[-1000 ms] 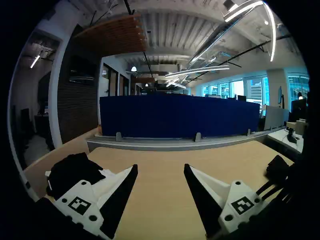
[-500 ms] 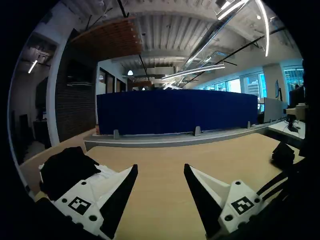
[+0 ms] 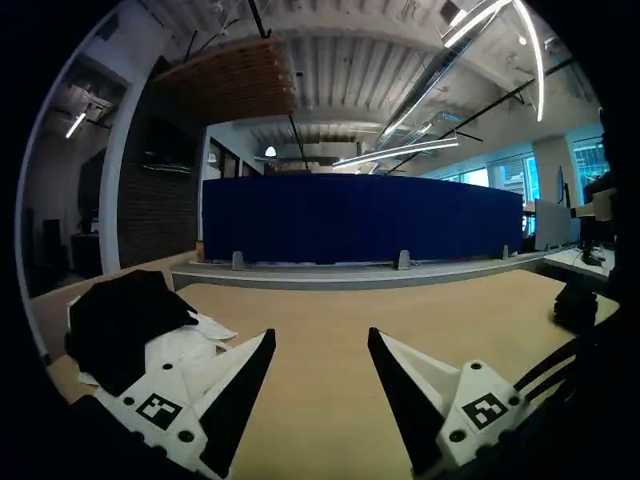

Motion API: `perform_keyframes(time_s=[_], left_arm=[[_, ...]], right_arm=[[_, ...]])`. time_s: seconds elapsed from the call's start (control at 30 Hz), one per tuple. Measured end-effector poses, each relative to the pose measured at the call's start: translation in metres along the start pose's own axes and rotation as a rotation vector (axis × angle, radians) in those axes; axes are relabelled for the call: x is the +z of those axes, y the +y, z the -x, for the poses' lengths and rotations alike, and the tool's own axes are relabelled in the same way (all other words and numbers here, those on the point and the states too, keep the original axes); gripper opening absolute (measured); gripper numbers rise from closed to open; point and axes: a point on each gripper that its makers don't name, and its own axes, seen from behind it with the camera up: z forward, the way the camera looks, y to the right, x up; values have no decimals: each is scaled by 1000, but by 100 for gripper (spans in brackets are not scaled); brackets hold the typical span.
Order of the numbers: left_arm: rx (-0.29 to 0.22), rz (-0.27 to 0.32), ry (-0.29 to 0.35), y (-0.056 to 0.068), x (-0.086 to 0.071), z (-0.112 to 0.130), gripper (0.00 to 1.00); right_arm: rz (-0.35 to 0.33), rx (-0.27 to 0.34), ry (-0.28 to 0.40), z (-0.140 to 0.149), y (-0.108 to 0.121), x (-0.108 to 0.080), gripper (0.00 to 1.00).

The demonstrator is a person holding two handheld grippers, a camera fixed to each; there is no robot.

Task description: Fold towel

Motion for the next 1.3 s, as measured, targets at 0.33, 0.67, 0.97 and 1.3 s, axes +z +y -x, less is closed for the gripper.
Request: perform_keyframes(time_s=[0.33,0.67,0.97,1.3], left_arm=[[-11,-9,19,-1,3,18,85],[8,-11,45,-2,0,16,85],[8,-12,60,-3,-2,14,85],[7,-3,61,-1,-2,14,85]], right_arm=[[-7,-14,-4,12,-5,10,100],[-11,-31,-6,17,-3,15,100],[-8,-25,-10,22,1,21,100],[-3,-16,-6,27,6,20,100]])
